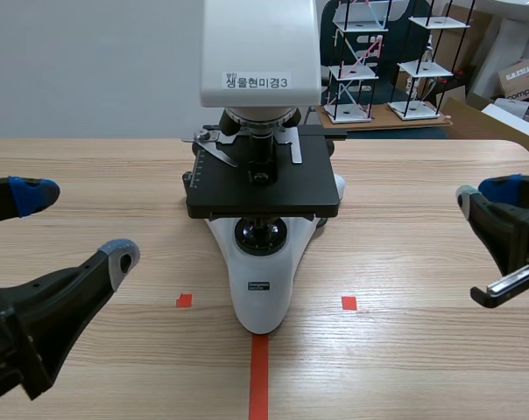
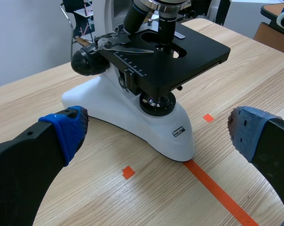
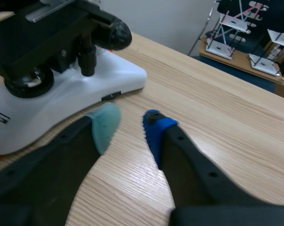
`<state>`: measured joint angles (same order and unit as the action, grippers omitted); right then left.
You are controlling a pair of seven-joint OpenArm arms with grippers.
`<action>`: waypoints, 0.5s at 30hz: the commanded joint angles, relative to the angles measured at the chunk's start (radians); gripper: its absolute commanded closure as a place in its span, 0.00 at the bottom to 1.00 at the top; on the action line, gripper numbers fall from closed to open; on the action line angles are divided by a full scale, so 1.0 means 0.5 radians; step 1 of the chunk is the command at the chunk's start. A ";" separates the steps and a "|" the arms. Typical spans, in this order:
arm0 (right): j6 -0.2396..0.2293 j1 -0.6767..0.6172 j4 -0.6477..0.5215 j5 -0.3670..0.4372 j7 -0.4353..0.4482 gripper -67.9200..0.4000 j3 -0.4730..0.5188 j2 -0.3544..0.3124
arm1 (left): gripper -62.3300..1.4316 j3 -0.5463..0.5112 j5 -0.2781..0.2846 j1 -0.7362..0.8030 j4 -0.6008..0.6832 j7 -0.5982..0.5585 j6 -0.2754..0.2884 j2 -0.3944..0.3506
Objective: Point at the stage knob
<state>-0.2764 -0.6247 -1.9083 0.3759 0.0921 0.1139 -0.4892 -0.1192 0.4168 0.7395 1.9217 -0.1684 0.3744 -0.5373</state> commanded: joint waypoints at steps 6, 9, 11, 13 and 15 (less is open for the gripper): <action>-0.002 0.160 0.178 -0.142 -0.001 1.00 0.019 0.157 | 0.00 -0.012 0.019 0.011 0.013 -0.029 0.004 0.010; -0.025 0.261 0.372 -0.141 0.009 1.00 0.019 0.169 | 0.00 -0.012 0.020 0.011 0.013 -0.029 0.004 0.010; -0.047 0.318 0.500 -0.142 0.044 1.00 0.019 0.168 | 0.00 -0.012 0.019 0.011 0.013 -0.029 0.004 0.010; -0.079 0.358 0.623 -0.142 0.108 1.00 0.019 0.163 | 0.00 -0.012 0.019 0.011 0.013 -0.029 0.004 0.010; -0.127 0.408 0.742 -0.165 0.172 1.00 0.019 0.163 | 0.00 -0.012 0.019 0.011 0.013 -0.029 0.004 0.010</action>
<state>-0.3332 -0.4347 -1.5211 0.2947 0.1581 0.1139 -0.3908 -0.1192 0.4168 0.7395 1.9217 -0.1684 0.3744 -0.5373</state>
